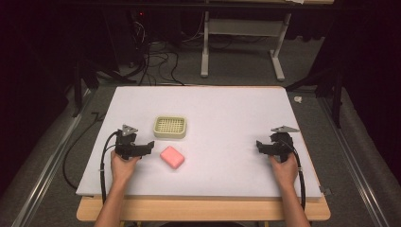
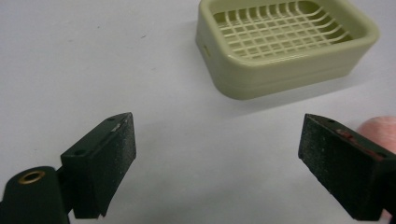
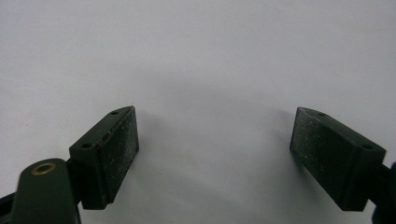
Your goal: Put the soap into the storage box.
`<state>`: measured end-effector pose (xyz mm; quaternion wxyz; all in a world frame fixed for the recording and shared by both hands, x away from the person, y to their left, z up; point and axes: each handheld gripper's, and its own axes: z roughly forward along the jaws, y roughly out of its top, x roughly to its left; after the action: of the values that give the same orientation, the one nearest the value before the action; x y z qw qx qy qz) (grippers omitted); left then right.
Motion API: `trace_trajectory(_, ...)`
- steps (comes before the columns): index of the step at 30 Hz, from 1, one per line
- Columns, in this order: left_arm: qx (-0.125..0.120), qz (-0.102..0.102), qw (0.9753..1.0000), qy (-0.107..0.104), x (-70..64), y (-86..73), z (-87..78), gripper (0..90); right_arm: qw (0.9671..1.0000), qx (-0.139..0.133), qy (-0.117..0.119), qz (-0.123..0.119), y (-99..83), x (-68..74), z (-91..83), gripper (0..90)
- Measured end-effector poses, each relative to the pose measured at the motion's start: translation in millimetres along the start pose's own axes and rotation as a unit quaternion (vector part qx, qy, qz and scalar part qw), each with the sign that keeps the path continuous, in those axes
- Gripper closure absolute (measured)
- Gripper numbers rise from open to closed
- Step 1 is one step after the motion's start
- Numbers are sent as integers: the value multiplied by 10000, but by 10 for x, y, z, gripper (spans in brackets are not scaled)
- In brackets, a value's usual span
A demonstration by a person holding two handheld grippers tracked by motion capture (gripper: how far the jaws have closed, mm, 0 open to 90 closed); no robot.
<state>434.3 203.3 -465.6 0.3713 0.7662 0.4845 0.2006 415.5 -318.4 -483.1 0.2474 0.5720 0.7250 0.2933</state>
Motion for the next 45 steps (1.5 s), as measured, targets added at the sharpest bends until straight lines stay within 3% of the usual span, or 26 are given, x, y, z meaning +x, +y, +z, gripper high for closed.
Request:
trace_trajectory(14,-174,173,9982,-540,-251,43,-219,99,10000,3,0,-9,0,-1,0,161)
trace_trajectory(23,-88,405,9961,-782,-440,44,-243,91,10000,-1,-1,-18,-1,-2,0,161)
trace_trajectory(33,7,622,9940,-903,-616,55,-214,58,10000,0,-2,-18,-1,-2,0,161)
trace_trajectory(45,106,737,9918,-1037,-757,56,-130,22,10000,-1,-5,-18,-1,-1,0,161)
